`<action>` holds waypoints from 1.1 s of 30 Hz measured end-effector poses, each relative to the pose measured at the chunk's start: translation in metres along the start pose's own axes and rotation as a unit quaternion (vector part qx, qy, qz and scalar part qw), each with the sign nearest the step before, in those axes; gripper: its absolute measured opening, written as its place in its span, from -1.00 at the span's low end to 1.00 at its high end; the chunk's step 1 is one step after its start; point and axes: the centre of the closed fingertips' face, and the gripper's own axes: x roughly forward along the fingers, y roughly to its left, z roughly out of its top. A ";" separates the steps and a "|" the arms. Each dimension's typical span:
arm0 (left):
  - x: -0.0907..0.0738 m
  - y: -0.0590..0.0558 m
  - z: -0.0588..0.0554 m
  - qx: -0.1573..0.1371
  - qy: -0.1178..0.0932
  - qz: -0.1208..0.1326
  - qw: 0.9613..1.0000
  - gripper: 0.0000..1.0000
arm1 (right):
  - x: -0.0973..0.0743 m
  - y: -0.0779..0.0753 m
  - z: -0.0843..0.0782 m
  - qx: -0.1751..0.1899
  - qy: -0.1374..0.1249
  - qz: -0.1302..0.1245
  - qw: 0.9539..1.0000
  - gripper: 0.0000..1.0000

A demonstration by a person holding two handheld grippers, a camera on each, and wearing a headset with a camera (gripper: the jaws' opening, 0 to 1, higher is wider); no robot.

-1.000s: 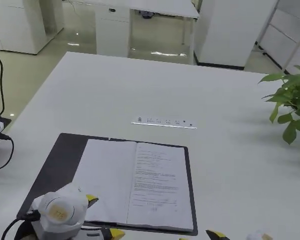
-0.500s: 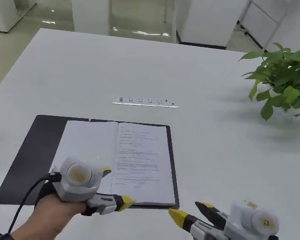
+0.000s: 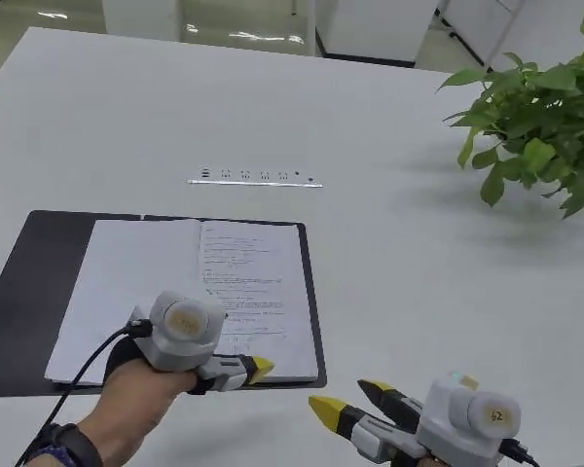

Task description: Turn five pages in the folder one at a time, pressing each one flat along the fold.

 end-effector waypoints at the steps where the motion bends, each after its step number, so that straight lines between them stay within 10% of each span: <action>1: 0.003 -0.001 0.000 -0.001 0.001 0.000 1.000 0.17 | 0.001 -0.001 0.000 0.001 0.000 0.000 1.000 0.16; 22: 0.065 -0.015 -0.008 -0.035 0.003 0.013 0.999 0.23 | 0.004 -0.012 -0.008 0.020 0.013 -0.003 1.000 0.11; 33: 0.075 -0.015 -0.017 0.025 0.016 0.039 0.999 0.35 | 0.002 -0.019 -0.017 0.035 0.020 -0.004 0.999 0.08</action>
